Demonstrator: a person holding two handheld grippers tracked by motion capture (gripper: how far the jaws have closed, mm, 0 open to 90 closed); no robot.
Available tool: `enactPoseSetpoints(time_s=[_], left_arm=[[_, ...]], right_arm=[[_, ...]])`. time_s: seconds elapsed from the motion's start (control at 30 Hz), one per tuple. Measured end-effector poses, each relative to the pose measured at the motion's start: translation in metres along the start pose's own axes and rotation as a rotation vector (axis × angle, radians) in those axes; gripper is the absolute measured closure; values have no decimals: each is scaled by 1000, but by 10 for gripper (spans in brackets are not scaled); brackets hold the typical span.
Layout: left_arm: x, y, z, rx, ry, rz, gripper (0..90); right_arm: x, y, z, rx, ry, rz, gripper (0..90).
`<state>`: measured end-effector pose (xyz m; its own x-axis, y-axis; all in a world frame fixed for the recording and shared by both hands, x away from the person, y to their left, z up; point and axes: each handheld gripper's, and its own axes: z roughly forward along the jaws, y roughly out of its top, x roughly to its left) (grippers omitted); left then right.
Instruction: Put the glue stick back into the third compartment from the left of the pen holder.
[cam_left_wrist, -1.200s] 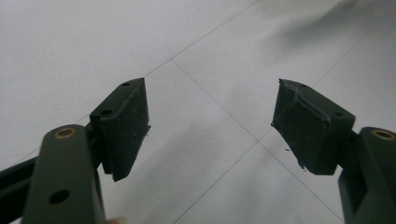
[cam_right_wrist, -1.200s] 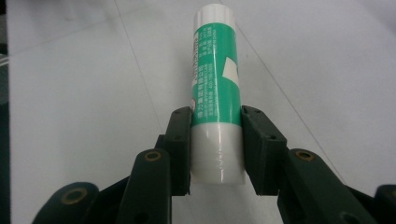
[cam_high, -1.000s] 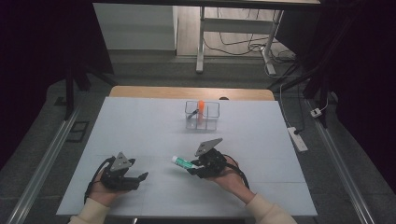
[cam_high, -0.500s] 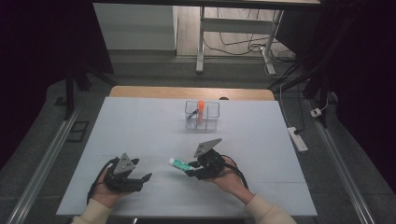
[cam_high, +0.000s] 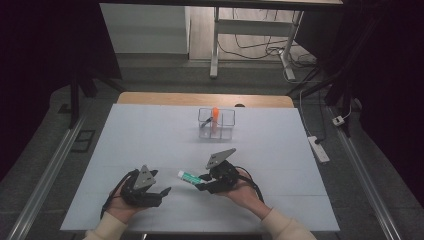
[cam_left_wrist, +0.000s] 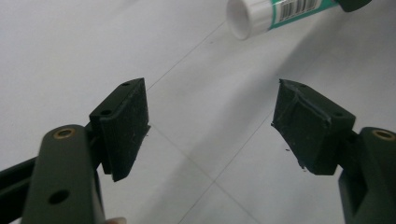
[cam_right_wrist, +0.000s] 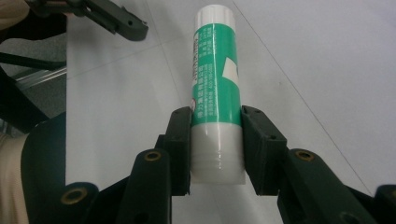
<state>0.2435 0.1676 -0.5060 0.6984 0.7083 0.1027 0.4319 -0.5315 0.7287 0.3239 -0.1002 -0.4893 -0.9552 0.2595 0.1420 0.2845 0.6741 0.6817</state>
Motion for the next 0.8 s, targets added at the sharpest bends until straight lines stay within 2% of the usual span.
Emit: enactPoseSetpoints(time_s=[0.53, 0.8], left_arm=[[-17, 21, 10, -9, -28, 88, 257], [-21, 28, 16, 6, -22, 125, 247]], right_arm=[[3, 3, 0, -9, 29, -1, 647], [3, 4, 2, -7, 41, -1, 647]])
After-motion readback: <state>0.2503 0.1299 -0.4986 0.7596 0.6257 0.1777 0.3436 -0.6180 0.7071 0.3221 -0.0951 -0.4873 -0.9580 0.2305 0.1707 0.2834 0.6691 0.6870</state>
